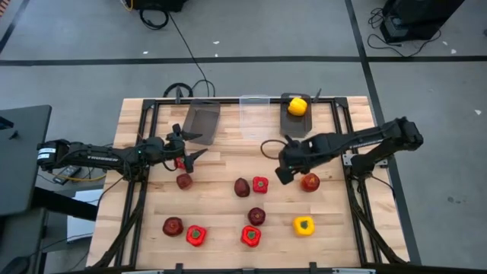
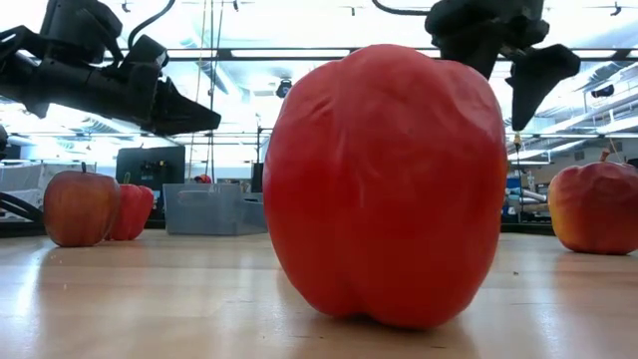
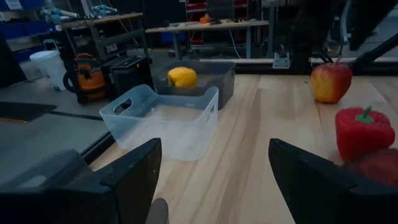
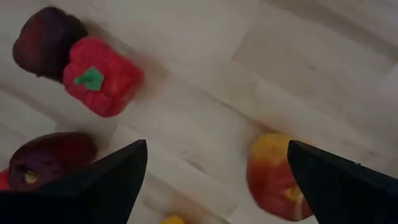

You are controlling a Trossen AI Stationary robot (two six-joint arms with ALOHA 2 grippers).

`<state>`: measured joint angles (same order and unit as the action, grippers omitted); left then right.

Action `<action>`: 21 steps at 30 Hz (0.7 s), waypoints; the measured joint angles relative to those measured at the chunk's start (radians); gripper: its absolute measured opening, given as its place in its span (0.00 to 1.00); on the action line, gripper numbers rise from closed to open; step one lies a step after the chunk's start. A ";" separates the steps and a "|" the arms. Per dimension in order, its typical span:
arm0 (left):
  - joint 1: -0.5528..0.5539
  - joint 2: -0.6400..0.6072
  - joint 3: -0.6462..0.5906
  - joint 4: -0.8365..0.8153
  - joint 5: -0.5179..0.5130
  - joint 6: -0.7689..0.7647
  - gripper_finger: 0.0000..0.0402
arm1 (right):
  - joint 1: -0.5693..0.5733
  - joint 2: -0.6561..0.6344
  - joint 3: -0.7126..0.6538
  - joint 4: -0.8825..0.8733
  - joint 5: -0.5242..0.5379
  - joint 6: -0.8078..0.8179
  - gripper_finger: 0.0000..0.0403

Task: Sort produce into baskets
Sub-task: Put the yellow bell pepper into the right black bin

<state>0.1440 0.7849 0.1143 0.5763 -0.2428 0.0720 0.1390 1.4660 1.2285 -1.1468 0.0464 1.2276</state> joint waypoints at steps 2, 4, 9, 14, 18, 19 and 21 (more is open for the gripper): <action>0.000 0.000 0.000 0.006 0.000 0.016 0.75 | 0.023 0.006 0.000 0.008 -0.009 0.025 0.98; 0.001 0.000 0.000 0.008 0.000 0.032 0.75 | 0.041 0.006 0.000 0.012 -0.014 0.046 0.98; 0.002 0.000 0.000 -0.004 0.013 0.052 0.75 | 0.062 0.006 0.000 0.043 -0.042 0.062 0.98; 0.007 0.000 0.014 0.008 0.013 0.054 0.75 | 0.083 0.006 0.000 0.119 -0.060 0.045 0.98; 0.007 0.000 0.023 -0.025 0.013 0.054 0.75 | 0.122 0.006 0.000 0.244 -0.112 0.008 0.98; 0.007 0.000 0.024 -0.024 0.013 0.054 0.75 | 0.132 0.006 0.000 0.281 -0.123 0.003 0.97; 0.007 0.000 0.024 -0.020 0.013 0.054 0.75 | 0.152 0.006 0.000 0.342 -0.126 0.001 0.96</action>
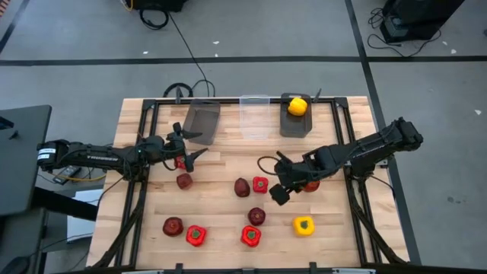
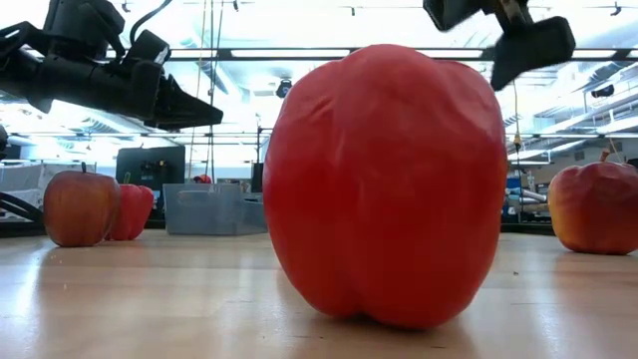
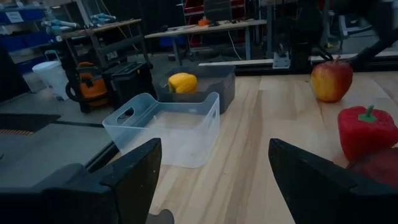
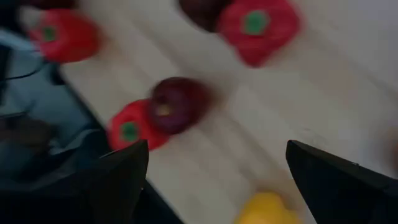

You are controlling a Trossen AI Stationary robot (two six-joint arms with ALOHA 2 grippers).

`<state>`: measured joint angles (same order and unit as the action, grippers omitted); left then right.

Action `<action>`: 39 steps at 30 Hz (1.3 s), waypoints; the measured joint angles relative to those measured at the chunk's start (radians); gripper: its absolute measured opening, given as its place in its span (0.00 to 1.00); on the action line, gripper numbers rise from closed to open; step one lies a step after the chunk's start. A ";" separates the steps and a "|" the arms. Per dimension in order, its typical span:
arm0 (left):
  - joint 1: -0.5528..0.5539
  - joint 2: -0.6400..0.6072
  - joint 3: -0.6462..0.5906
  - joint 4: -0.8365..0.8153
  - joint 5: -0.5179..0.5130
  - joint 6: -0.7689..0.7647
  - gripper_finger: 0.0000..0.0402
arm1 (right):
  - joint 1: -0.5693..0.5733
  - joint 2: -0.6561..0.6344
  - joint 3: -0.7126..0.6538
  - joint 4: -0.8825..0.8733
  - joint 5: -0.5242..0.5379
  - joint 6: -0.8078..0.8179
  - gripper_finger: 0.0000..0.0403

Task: Sort produce into baskets
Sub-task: Put the yellow bell pepper into the right black bin

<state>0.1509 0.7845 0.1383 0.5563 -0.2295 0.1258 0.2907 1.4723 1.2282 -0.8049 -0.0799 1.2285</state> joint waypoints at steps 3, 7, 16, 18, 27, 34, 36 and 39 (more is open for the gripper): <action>0.000 0.000 0.000 -0.003 0.000 -0.004 0.75 | 0.021 0.000 0.000 0.058 0.004 -0.001 0.94; 0.000 0.002 0.000 -0.023 0.000 -0.031 0.75 | 0.042 0.000 0.000 0.071 0.005 0.007 0.92; 0.000 0.002 0.000 -0.066 0.000 -0.077 0.73 | 0.137 0.000 0.000 -0.061 0.006 0.254 0.89; 0.000 0.006 0.000 -0.070 0.000 -0.078 0.73 | 0.173 0.000 0.000 -0.114 0.003 0.376 0.88; -0.003 0.045 0.000 -0.125 0.000 -0.128 0.73 | 0.309 0.037 0.000 -0.125 0.032 0.625 0.87; -0.004 0.110 0.000 -0.110 0.000 -0.255 0.73 | 0.350 0.173 0.000 -0.133 -0.050 0.444 0.87; -0.009 0.135 0.000 -0.098 -0.001 -0.280 0.73 | 0.353 0.197 0.000 -0.146 -0.049 0.429 0.87; -0.023 0.172 0.000 -0.082 -0.001 -0.311 0.73 | 0.358 0.220 0.000 -0.155 -0.014 0.429 0.87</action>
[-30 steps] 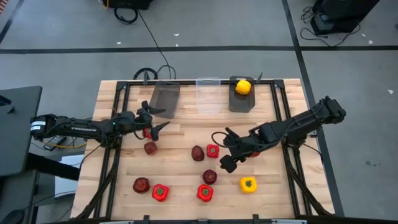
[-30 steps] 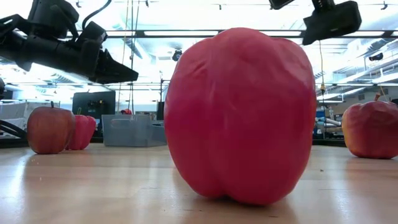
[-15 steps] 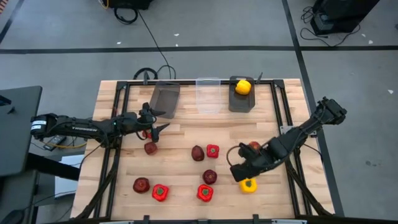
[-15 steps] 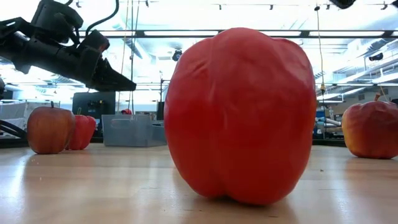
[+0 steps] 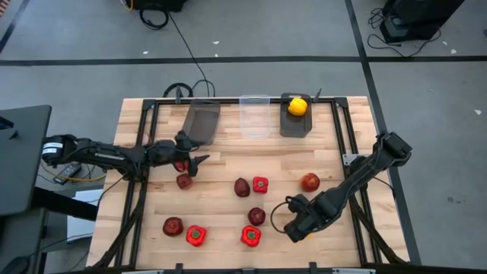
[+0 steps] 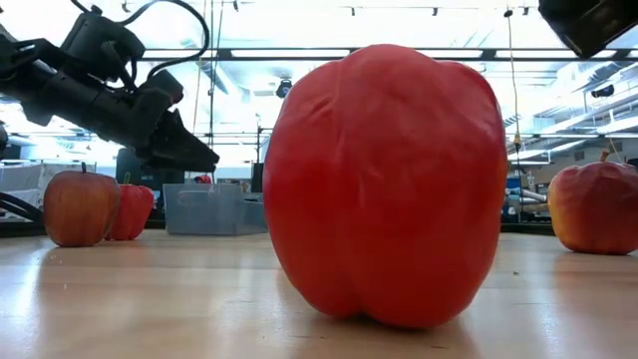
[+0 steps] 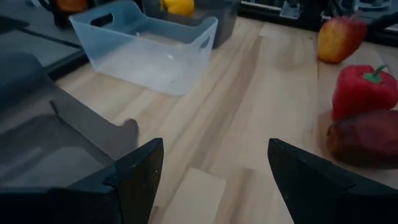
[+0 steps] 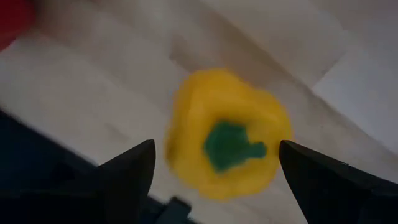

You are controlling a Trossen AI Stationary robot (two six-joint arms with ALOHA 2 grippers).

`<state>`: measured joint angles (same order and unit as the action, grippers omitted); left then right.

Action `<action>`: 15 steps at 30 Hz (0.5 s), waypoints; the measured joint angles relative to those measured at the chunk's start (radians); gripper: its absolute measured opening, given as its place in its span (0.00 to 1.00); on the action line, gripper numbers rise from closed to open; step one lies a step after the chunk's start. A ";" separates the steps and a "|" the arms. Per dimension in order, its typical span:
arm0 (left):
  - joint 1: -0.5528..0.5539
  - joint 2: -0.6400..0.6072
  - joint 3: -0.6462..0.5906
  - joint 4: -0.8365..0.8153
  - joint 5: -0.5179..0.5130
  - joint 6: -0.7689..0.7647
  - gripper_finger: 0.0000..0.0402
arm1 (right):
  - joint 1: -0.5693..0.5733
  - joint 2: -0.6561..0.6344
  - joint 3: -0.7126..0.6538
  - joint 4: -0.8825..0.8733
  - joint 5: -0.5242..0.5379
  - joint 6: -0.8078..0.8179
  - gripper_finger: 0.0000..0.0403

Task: Sort produce into baskets
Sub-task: Put the yellow bell pepper into the right black bin

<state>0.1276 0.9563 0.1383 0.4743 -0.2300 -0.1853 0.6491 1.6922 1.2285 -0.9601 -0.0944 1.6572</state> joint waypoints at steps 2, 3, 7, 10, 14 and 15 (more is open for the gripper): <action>-0.010 0.020 0.000 0.009 0.000 -0.011 0.73 | 0.002 0.012 0.000 0.003 0.022 0.016 0.87; -0.015 0.031 0.000 0.021 0.000 -0.019 0.73 | 0.003 0.019 0.000 0.005 0.033 0.026 0.87; -0.039 0.075 0.000 0.051 -0.001 -0.036 0.73 | 0.003 0.040 0.000 0.011 0.048 0.052 0.88; -0.056 0.108 0.000 0.067 -0.001 -0.053 0.73 | 0.003 0.054 0.002 -0.001 0.041 0.070 0.88; -0.066 0.145 0.000 0.100 -0.004 -0.055 0.73 | 0.006 0.069 0.004 0.001 0.005 0.075 0.88; -0.066 0.149 0.000 0.102 -0.004 -0.055 0.73 | 0.009 0.072 0.004 0.002 0.004 0.075 0.88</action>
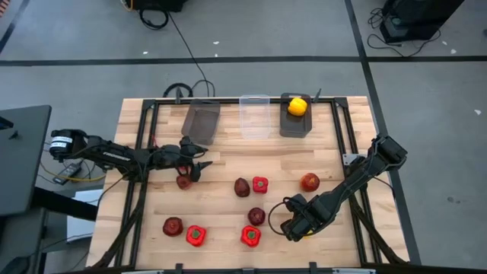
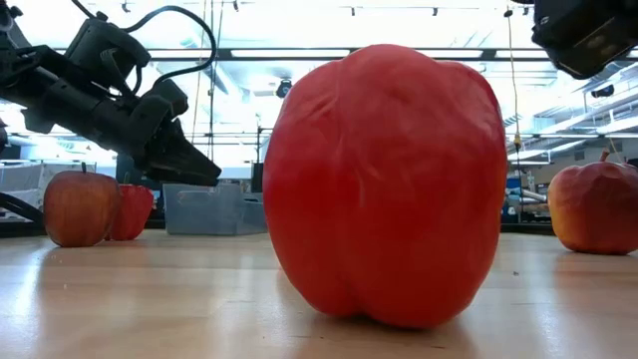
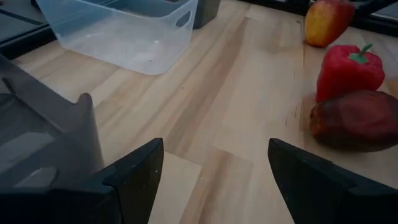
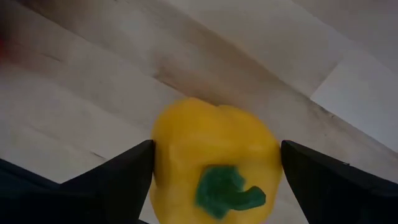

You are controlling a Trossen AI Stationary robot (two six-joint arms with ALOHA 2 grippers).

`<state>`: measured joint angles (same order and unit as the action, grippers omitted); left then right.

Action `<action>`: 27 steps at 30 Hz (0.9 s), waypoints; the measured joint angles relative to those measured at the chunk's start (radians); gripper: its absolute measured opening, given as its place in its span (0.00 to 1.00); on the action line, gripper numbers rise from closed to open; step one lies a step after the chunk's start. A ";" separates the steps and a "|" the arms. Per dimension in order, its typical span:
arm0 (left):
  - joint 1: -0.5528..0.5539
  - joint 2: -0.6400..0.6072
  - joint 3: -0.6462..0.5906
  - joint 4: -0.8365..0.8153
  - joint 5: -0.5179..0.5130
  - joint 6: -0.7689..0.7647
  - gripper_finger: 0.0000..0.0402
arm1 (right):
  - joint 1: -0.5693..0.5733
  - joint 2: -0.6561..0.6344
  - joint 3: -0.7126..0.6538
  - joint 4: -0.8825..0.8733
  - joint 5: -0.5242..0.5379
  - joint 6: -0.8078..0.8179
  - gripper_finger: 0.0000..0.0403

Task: Sort produce into baskets
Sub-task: Put the yellow bell pepper into the right black bin

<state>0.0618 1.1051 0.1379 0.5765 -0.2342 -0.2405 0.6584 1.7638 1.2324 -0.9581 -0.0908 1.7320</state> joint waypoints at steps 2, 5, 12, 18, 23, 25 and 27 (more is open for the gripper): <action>-0.001 0.010 0.000 0.011 0.000 0.000 0.73 | 0.005 0.011 0.000 0.002 -0.005 0.001 0.88; -0.003 0.010 0.000 0.006 -0.003 0.002 0.73 | 0.016 0.027 0.001 0.003 -0.007 0.001 0.88; -0.003 0.010 0.000 0.013 -0.002 0.025 0.73 | 0.032 0.066 -0.006 0.004 -0.074 0.005 0.88; -0.003 0.010 0.000 0.041 -0.002 0.026 0.73 | 0.038 0.130 -0.003 -0.017 -0.119 -0.009 0.84; -0.003 0.010 0.000 0.060 -0.002 0.026 0.73 | 0.040 0.125 -0.003 -0.138 -0.041 -0.004 0.75; -0.003 0.010 0.000 0.073 -0.002 0.026 0.73 | 0.037 0.102 -0.005 -0.174 -0.003 -0.006 0.72; -0.003 0.010 0.000 0.083 -0.002 0.029 0.73 | 0.033 0.046 -0.005 -0.227 0.042 -0.007 0.70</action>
<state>0.0586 1.1149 0.1379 0.6596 -0.2363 -0.2113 0.6918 1.8100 1.2278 -1.1854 -0.0493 1.7252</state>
